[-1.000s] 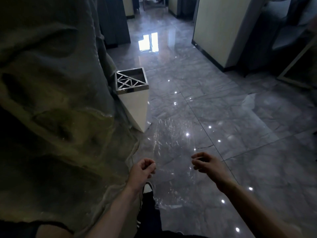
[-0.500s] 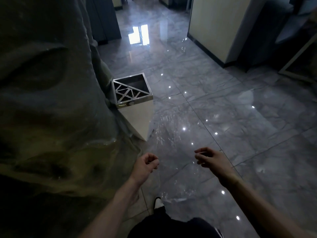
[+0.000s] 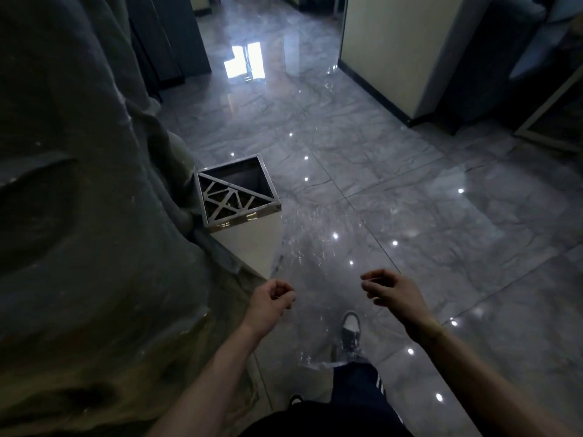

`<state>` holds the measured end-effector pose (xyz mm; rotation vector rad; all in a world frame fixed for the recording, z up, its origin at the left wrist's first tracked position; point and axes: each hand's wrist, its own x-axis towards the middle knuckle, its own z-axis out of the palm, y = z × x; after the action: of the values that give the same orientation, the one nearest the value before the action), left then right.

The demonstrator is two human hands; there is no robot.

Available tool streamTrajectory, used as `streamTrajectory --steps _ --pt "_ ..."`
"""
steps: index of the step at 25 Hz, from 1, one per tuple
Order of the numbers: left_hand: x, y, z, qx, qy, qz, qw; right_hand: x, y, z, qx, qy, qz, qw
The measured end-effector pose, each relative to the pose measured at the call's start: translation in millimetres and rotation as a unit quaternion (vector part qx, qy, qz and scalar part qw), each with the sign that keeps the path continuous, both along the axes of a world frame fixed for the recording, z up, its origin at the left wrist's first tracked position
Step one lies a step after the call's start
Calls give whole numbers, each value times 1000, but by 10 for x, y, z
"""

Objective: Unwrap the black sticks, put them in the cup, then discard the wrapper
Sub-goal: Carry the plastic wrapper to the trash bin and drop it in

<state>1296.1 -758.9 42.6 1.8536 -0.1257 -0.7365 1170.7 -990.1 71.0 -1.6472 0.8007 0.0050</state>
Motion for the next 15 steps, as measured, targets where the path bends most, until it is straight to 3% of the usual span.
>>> streamTrajectory --steps 15 --pt "1380 -1850 232 5 9 49 999 1649 -1962 203 -35 -8 59 998"
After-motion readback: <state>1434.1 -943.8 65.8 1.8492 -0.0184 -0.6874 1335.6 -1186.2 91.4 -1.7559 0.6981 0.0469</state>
